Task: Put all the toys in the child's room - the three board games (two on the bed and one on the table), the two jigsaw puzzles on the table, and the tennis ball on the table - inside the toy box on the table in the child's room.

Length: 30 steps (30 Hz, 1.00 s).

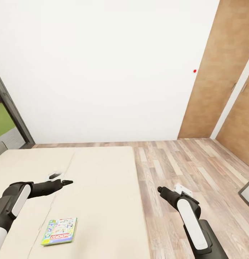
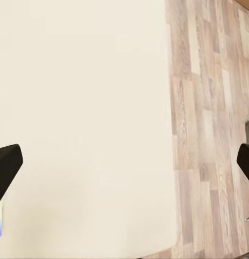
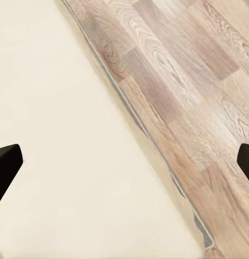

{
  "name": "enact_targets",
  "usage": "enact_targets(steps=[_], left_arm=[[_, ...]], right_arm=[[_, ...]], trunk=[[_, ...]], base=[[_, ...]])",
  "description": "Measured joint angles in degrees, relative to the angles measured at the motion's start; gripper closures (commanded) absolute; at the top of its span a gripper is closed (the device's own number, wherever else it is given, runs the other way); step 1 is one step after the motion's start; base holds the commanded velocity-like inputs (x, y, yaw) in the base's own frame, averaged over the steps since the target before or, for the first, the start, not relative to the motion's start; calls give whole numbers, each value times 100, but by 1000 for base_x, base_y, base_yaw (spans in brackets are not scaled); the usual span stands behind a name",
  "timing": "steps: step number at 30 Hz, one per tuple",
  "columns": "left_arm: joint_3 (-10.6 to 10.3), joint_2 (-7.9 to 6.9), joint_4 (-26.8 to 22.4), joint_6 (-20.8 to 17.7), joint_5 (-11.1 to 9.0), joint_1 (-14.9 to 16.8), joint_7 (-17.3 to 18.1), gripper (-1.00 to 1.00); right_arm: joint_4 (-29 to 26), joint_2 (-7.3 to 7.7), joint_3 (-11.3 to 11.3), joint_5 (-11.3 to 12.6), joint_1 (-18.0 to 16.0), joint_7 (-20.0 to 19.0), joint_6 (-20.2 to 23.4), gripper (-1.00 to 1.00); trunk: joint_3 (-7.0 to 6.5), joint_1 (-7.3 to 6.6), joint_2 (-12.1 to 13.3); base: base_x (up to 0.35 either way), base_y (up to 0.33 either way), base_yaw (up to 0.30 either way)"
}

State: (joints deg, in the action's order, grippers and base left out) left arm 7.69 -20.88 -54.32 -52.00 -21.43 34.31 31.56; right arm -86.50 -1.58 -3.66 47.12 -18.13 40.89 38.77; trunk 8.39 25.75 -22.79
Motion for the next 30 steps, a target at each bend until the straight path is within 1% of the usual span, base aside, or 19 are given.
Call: enact_targets(steps=[9, 15, 19, 27, 30], left_arm=[[4, -3, 0, 0, -2, 0, 0, -100], [4, -4, 0, 1, 0, 0, -2, -100], [4, -4, 1, 0, -2, -1, -3, -100], [4, -4, 1, 0, -3, 0, -6, -100], [4, -9, 0, 0, 1, 0, -3, -100]], right_arm=[[-1, -13, -1, 0, 0, 0, 6, -100], [-3, -9, -1, 4, 0, 0, 8, -100], [-2, -11, 0, 4, 0, 0, 9, -100], [-3, -11, -4, 2, 0, 1, 7, -100], [-5, -11, -7, 2, 0, 0, 6, -100]], trunk=[[0, 0, 0], [0, 0, 0], [0, 0, 0], [0, 0, 0], [0, 0, 0]], base=[[0, 72, 10], [0, 190, 180], [0, 87, 100], [0, 27, 22], [0, 138, 4]])
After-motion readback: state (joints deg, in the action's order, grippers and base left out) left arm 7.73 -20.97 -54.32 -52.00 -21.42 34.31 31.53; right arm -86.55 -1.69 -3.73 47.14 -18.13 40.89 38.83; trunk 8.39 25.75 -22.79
